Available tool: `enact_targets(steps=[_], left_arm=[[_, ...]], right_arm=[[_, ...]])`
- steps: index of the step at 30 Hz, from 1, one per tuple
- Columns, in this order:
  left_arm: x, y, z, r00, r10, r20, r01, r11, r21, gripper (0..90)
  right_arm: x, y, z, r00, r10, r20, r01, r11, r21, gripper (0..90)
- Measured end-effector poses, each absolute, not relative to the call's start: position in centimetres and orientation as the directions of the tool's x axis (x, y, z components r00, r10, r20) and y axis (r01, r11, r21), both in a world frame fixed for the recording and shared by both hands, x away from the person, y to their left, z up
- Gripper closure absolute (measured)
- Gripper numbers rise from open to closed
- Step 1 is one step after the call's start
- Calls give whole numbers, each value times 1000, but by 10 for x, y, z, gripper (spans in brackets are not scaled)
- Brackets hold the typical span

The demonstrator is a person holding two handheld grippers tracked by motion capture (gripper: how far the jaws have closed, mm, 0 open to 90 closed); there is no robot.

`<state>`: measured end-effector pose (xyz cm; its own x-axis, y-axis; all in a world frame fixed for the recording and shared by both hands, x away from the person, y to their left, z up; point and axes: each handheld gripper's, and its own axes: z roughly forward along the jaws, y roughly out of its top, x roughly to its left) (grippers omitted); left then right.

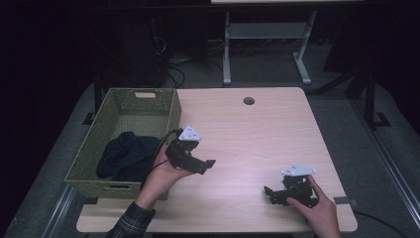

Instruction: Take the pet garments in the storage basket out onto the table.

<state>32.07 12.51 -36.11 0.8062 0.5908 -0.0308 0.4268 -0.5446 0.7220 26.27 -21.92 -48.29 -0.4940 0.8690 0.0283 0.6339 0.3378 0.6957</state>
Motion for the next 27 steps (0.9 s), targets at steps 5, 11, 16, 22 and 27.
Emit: enact_targets(steps=[5, 11, 16, 22, 27], left_arm=[[321, 132, -356, 805, 593, -27, 422, -539, 729, 139], [321, 142, -348, 797, 604, -28, 426, -529, 734, 140], [322, 154, -342, 786, 618, -30, 431, -512, 743, 141], [323, 171, -334, 773, 634, -26, 431, -494, 755, 145], [324, 183, -331, 757, 653, -28, 441, -479, 759, 145]], right_arm=[[263, -219, -483, -494, 869, 28, 634, 338, 696, 0], [263, -219, -483, -494, 869, 28, 634, 338, 696, 0], [263, -219, -483, -494, 869, 28, 634, 338, 696, 0], [263, -219, -483, -493, 869, 29, 634, 337, 696, 0], [263, -219, -483, -493, 869, 29, 634, 337, 696, 0]])
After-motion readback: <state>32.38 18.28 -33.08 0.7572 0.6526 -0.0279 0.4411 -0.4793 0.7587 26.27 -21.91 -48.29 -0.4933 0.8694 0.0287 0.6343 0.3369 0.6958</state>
